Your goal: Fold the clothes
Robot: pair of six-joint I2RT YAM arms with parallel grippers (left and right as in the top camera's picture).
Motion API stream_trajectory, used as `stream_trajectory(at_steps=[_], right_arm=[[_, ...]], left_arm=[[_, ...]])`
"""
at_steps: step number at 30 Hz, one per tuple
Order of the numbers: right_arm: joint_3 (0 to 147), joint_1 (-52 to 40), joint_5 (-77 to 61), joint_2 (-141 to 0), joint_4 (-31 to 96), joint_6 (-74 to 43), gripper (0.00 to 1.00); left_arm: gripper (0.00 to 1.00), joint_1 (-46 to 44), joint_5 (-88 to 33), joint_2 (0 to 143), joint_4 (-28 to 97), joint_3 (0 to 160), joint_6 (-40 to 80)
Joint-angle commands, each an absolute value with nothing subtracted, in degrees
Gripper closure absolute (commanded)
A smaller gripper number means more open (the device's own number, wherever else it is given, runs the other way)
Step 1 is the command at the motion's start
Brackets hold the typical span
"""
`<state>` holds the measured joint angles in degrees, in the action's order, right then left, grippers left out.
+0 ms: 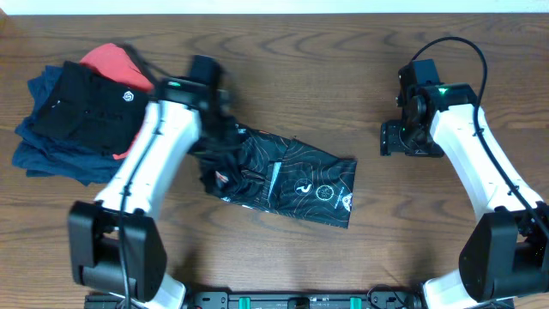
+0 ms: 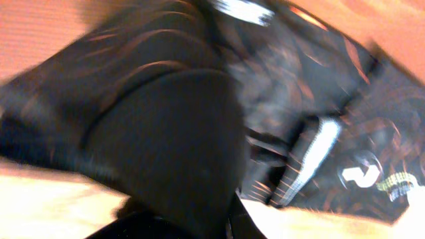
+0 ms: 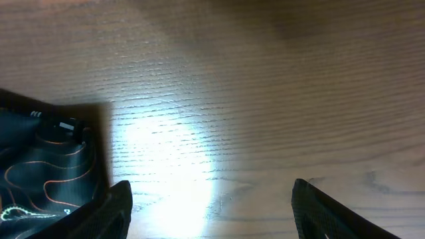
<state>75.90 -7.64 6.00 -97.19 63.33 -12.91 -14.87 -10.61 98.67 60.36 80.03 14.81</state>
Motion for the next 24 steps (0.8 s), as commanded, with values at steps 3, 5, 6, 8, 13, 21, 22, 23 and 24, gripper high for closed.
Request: stream_trajectory(at_steps=[3,5,6,8,13,21,22,23,24], right_arm=[[75.5,-7.4,6.4,-97.5,63.4,-12.6,0.25],[75.5,-7.5,6.4,-97.5,63.4,-12.6,0.25],[75.5,-7.5,6.4,-97.5,63.4,-12.6,0.25],[75.5,-7.5,6.4,-97.5,63.5,-12.6,0.25],[75.5,-7.5,6.0,-97.5,64.1,-12.6,0.25],[75.5,-7.5,5.8,-97.5,64.2,-12.6,0.24],[75.5,-7.5,5.8,-97.5,64.2,-12.6,0.24],[75.5,-7.5,5.8,-97.5,64.2,-12.6,0.24],[75.5,-7.5,5.8,-97.5,64.2,-12.6,0.24]], left_arm=[[0.94,-27.2,-11.3,98.7,58.9,80.8,17.2],[0.94,-31.1,-11.3,99.1,56.7,80.8,19.5],[0.94,-32.8,-11.3,99.3,55.5,80.8,20.3],[0.94,-36.0,-11.3,99.7,52.8,80.8,21.6],[0.93,-41.5,-10.4,101.1,47.4,80.8,21.8],[0.94,-44.1,-10.5,104.6,45.8,80.8,21.7],[0.93,-44.2,-10.5,105.1,45.6,80.8,21.7],[0.94,-44.2,-10.5,105.4,45.5,80.8,21.7],[0.94,-44.2,-10.5,105.6,45.3,80.8,21.7]])
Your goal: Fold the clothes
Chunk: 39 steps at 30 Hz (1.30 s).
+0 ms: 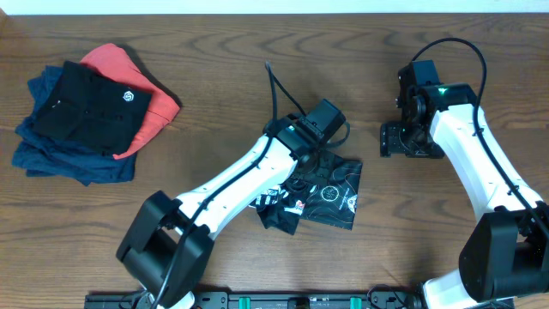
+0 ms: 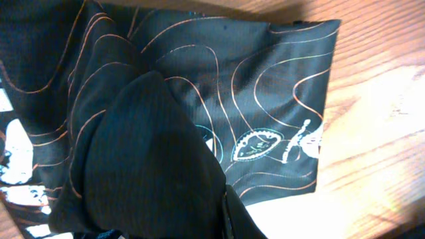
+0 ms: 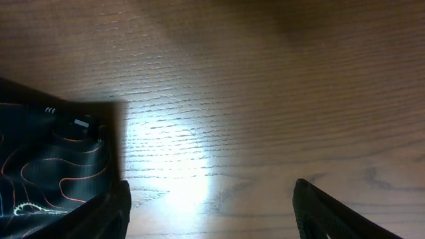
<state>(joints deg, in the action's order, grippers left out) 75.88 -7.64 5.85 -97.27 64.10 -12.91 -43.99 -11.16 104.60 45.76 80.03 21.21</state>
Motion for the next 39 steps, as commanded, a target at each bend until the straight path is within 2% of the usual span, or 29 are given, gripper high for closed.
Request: stream_trajectory(at_steps=[1,16,19,20,21,23,28,35,39], right_arm=[[75.5,-7.5,5.8,-97.5,64.2,-12.6,0.24],[75.5,-7.5,5.7,-97.5,64.2,-12.6,0.24],[75.5,-7.5,5.7,-97.5,64.1,-12.6,0.24],[75.5,-7.5,5.7,-97.5,64.1,-12.6,0.24],[75.5,-7.5,5.7,-97.5,64.1,-12.6,0.24],[75.5,-7.5,5.5,-97.5,64.1,-12.6,0.24],[75.5,-7.6,2.0,-97.5,64.1,-11.1,0.24],[75.5,-8.8,-23.1,-97.5,65.4,10.1,0.25],[75.5,-12.6,-25.9,-97.5,66.2,12.5,0.23]], left_arm=[[0.94,-44.2,-10.6,105.8,45.1,80.8,21.7],[0.94,-48.5,-13.5,107.0,42.8,80.8,21.7],[0.83,-50.5,-13.5,107.1,42.7,80.8,21.7],[0.71,-51.0,-13.5,107.0,42.7,80.8,21.2],[0.63,-51.2,-13.5,106.9,42.8,80.8,20.2],[0.55,-50.8,-13.2,106.0,43.9,80.8,16.6],[0.54,-45.1,-6.9,99.6,49.0,81.6,16.4],[0.47,-32.3,-5.8,93.8,51.5,81.6,18.2],[0.43,-27.6,-6.0,94.9,53.4,80.7,19.2]])
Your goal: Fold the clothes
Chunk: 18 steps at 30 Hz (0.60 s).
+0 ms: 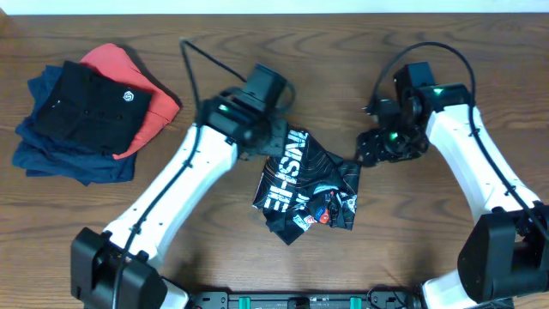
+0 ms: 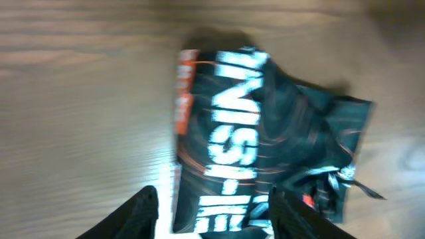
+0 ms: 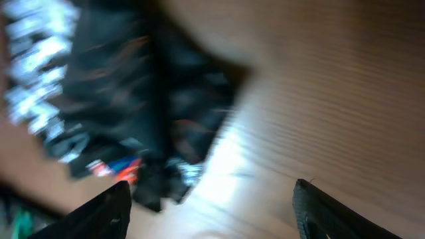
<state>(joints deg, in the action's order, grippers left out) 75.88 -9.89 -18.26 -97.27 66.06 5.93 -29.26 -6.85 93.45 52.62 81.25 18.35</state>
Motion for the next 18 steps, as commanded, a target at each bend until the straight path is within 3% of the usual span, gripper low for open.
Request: stream_trajectory(at_steps=[1,5,18], right_arm=[[75.5,-13.8,-25.3,-97.5,65.9,12.5,0.23],[74.2,-19.1,-23.1,-97.5,62.7,12.3,0.19],[61.8,-32.4,-11.4,-97.6,44.9,12.3,0.22]], left_arm=[[0.43,-26.7,-6.0,95.3,53.5,80.2,19.2],[0.42,-25.0,-6.0,97.1,53.6,78.5,19.4],[0.42,-25.1,-10.5,105.8,53.3,77.0,19.4]])
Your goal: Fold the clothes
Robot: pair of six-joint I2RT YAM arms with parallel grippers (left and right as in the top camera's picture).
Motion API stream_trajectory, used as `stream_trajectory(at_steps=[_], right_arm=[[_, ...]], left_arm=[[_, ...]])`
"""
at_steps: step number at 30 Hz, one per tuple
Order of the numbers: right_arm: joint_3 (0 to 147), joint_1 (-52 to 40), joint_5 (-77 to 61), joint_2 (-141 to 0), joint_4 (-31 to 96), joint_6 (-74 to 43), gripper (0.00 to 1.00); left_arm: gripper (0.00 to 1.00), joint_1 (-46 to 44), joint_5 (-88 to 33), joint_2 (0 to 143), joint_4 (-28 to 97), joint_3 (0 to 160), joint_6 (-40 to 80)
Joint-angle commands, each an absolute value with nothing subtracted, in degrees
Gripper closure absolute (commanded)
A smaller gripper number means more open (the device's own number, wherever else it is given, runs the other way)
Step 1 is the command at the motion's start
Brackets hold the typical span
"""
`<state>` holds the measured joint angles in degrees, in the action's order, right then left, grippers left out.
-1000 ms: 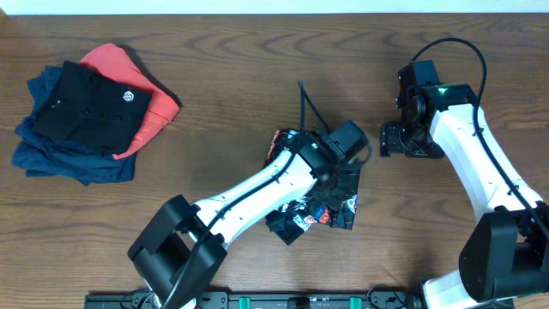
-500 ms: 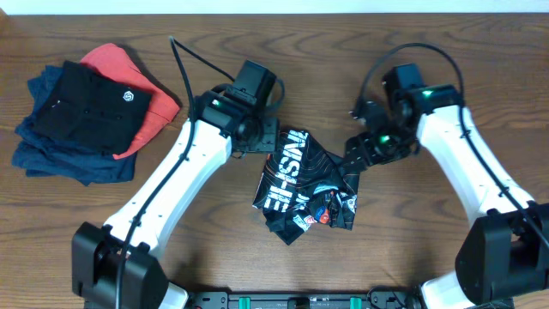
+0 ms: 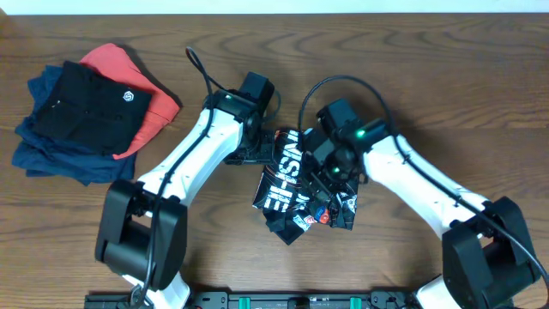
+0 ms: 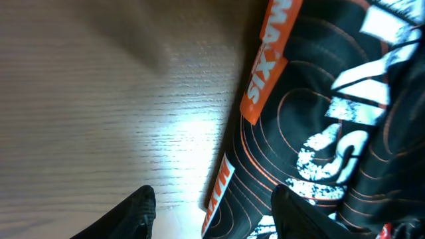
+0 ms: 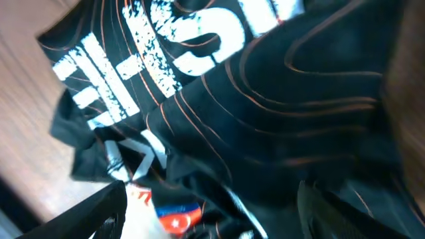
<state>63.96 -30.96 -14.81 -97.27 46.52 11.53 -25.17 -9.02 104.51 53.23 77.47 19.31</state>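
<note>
A black garment (image 3: 296,190) with white lettering and thin orange lines lies in a loosely folded, rumpled bundle at the table's middle. My left gripper (image 3: 257,154) hangs open at the bundle's upper left edge. In the left wrist view the orange-trimmed hem (image 4: 265,66) runs between its fingers (image 4: 143,212), with bare wood to the left. My right gripper (image 3: 324,176) is open directly over the garment's right part. The right wrist view is filled with the cloth (image 5: 219,99) and a small red and blue tag (image 5: 176,216).
A stack of folded clothes (image 3: 81,116) sits at the far left: a black piece on top, then orange-red and dark blue ones. The brown wooden table (image 3: 455,69) shows bare wood to the right and along the front.
My right gripper has moved from the table right of the garment to directly over it. The left gripper has dropped closer to the bundle's left edge. The garment lies as before.
The garment first lay stretched out, its left end at my left gripper. Then that end was over the right end, doubling the cloth. After that the left gripper was open above a rumpled bundle with its lettering up. Now both open grippers are at the bundle.
</note>
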Motion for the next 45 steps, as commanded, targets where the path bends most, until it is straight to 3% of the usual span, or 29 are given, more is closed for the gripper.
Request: stream_trajectory(at_steps=[1,8,11,15,20,21,25,34,41,45], right_arm=[[60.7,-32.8,-10.5,-97.6,43.3,11.9,0.25],[57.1,-33.0,-1.4,-97.6,36.8,3.1,0.66],[57.2,-32.5,3.7,-97.6,36.1,-1.2,0.98],[57.6,-30.6,14.7,-97.1,36.2,-12.3,0.99],[58.2,-24.9,16.8,-96.9,37.4,-17.0,0.96],[58.2,-23.6,17.2,-96.9,37.9,-18.0,0.93],[58.2,-18.4,15.1,-96.9,38.5,-18.3,0.61],[58.3,-18.7,-7.1,-91.3,46.5,-2.9,0.6],[58.3,-24.4,-20.5,-86.9,55.9,6.7,0.56],[57.3,-30.3,-21.2,-87.5,55.2,13.5,0.54]], left_arm=[[0.42,-25.1,-11.2,106.3,53.3,77.0,19.4],[0.41,-25.1,-11.8,108.2,53.1,77.0,19.4],[0.41,-25.1,-11.8,108.2,53.0,77.0,19.4],[0.37,-25.1,-11.8,108.2,52.5,77.0,19.4],[0.37,-25.1,-11.8,108.2,52.2,77.0,19.4],[0.37,-25.1,-11.8,108.2,52.2,77.0,19.4],[0.37,-25.1,-11.8,108.2,52.2,77.0,19.4],[0.37,-25.1,-11.7,108.2,51.1,77.0,18.5],[0.36,-25.1,-11.7,108.2,50.9,77.0,18.2],[0.36,-25.1,-11.6,108.2,51.2,77.0,17.8]])
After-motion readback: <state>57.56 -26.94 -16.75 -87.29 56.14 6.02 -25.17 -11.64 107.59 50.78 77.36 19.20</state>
